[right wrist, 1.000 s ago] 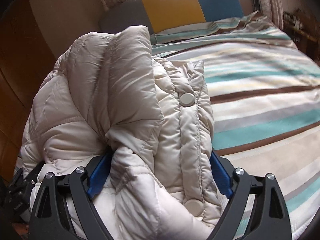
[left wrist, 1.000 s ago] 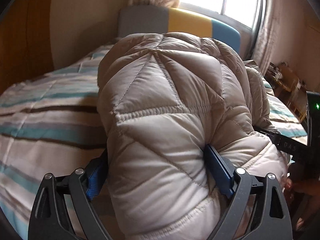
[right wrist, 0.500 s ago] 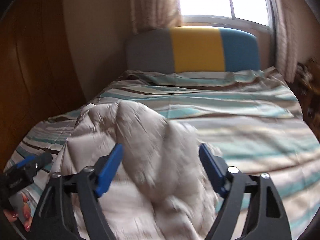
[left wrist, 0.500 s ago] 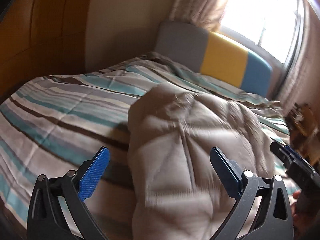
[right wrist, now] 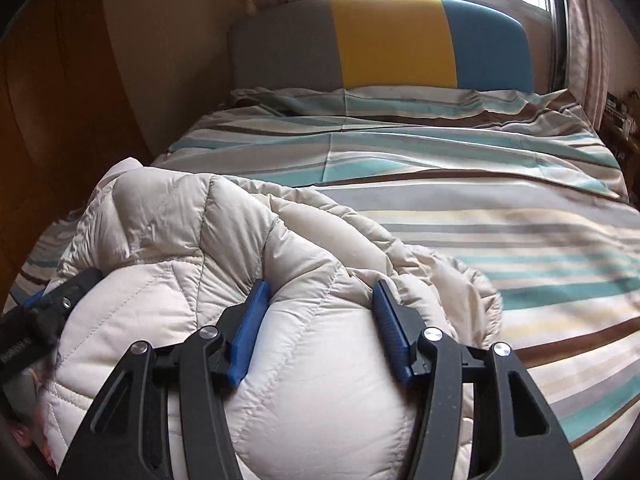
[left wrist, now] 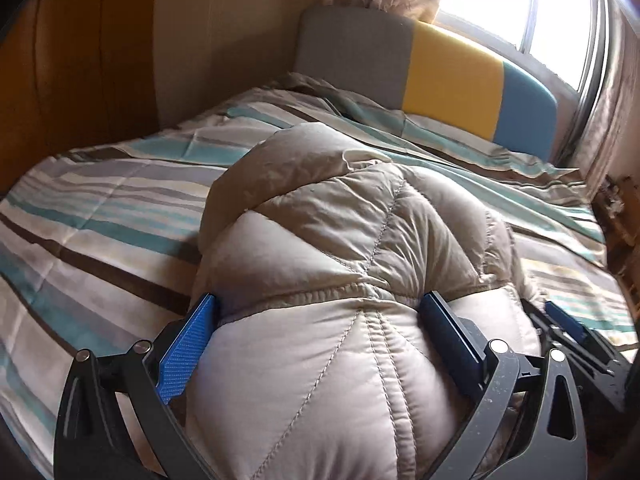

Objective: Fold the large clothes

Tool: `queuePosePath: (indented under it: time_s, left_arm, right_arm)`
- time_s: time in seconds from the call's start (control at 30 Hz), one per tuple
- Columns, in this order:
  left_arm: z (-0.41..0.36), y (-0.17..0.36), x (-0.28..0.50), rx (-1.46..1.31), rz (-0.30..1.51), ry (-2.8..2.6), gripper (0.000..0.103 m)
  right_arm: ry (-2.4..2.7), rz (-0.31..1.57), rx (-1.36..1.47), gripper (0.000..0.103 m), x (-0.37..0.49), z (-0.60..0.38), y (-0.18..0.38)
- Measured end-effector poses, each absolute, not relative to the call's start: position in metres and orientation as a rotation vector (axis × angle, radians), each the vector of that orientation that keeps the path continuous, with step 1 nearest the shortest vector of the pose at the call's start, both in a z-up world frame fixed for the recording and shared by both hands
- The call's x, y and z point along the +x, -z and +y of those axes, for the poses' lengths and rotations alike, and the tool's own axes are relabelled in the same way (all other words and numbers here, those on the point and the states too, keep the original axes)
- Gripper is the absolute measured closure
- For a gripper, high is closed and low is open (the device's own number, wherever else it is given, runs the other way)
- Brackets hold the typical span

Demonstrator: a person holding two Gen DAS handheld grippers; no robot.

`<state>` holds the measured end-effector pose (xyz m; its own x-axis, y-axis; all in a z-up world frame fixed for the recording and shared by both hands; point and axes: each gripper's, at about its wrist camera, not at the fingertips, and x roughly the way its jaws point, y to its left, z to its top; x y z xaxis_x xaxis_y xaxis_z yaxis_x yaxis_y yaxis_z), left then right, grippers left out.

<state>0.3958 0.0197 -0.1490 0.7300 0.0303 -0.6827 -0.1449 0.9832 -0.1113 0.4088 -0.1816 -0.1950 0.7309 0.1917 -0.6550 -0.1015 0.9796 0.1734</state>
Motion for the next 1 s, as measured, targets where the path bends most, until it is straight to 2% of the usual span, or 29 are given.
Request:
queuePosePath:
  time_s: [0.23,0.43,0.6,0.67,0.8,1.0]
  left_arm:
    - [0.015,0.145,0.382,-0.103,0.731,-0.129,0.003]
    - [0.006,0.130,0.350,-0.041,0.682,-0.140,0.003]
    - [0.007,0.127,0.326,-0.072,0.695,-0.122,0.003]
    - [0.009,0.125,0.315,-0.093,0.711,-0.112,0.003]
    - [0.009,0.122,0.297,-0.084,0.737,-0.124,0.003]
    - [0.015,0.111,0.254,-0.085,0.725,-0.170,0.003]
  right_arm:
    - [-0.156,0.713,0.076,0.048,0.395,-0.175,0.183]
    - [-0.145,0.648,0.057,0.039,0.358,-0.174,0.167]
    - [-0.136,0.637,0.072,0.038,0.326,-0.176,0.163]
    - [-0.142,0.638,0.074,0.033,0.311,-0.175,0.161]
    - [-0.136,0.635,0.069,0.032,0.282,-0.174,0.154]
    - [-0.163,0.674,0.136,0.017,0.244,-0.181,0.145]
